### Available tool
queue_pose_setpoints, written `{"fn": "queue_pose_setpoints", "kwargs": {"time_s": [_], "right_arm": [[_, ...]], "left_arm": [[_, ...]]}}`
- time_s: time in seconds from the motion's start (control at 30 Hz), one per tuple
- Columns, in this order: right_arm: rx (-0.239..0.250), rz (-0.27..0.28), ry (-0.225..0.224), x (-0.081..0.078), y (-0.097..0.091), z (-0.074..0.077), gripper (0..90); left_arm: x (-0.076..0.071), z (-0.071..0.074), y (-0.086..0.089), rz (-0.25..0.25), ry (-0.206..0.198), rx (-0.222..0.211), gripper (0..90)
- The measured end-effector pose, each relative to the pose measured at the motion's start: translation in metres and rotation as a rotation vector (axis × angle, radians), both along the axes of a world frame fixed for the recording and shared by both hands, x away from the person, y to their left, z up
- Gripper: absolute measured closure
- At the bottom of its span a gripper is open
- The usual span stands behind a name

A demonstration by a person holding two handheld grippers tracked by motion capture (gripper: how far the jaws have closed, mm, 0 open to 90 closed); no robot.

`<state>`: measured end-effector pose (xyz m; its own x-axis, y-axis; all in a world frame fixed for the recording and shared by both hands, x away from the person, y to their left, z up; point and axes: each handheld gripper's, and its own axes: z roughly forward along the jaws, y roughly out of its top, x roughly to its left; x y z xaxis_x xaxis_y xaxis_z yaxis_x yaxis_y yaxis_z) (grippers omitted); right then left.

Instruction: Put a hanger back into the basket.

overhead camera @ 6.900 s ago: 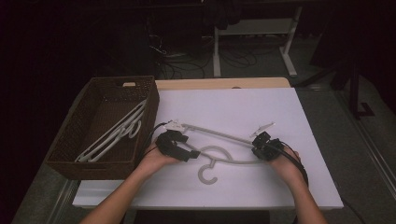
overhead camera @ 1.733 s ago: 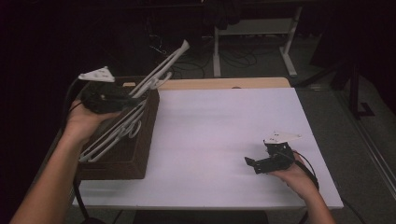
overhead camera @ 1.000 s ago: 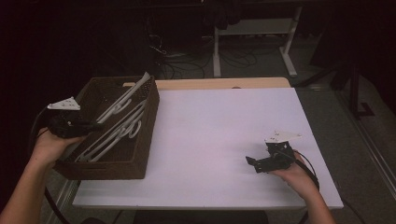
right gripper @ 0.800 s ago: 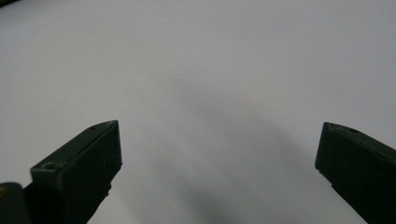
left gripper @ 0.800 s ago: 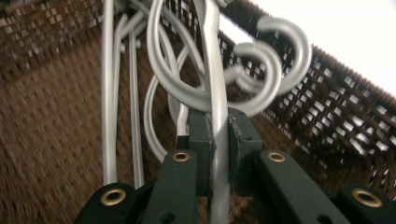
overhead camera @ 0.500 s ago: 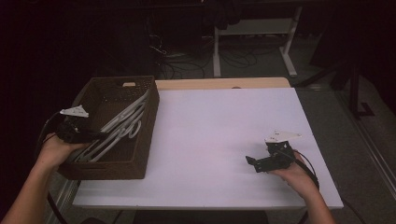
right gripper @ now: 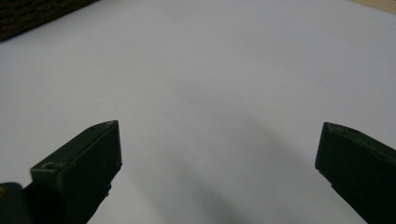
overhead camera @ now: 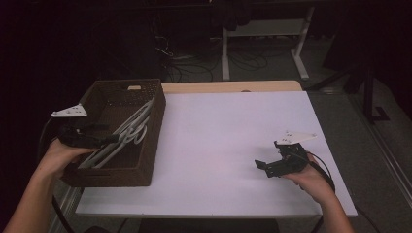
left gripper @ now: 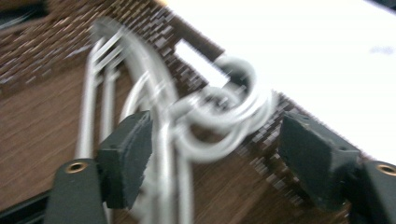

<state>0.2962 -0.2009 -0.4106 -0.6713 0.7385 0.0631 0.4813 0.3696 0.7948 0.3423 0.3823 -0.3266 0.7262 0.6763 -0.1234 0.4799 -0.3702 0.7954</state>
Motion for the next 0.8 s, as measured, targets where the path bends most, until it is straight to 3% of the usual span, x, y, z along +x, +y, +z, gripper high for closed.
{"fn": "queue_pose_setpoints", "kwargs": {"time_s": [0.33,0.57,0.73,0.8], "right_arm": [[0.028,0.031,-0.035,-0.003,0.001,0.032,0.3],[0.038,0.049,-0.07,0.0,0.002,0.053,0.3],[0.047,0.061,-0.085,0.004,0.003,0.061,0.3],[0.052,0.061,-0.085,0.004,0.003,0.061,0.3]], "left_arm": [[-0.009,0.003,-0.056,-0.11,-0.066,-0.111,12.3],[-0.012,-0.002,-0.085,-0.176,-0.081,-0.136,1.7],[-0.013,-0.007,-0.098,-0.216,-0.103,-0.132,0.2],[-0.012,-0.008,-0.098,-0.208,-0.105,-0.135,0.2]]}}
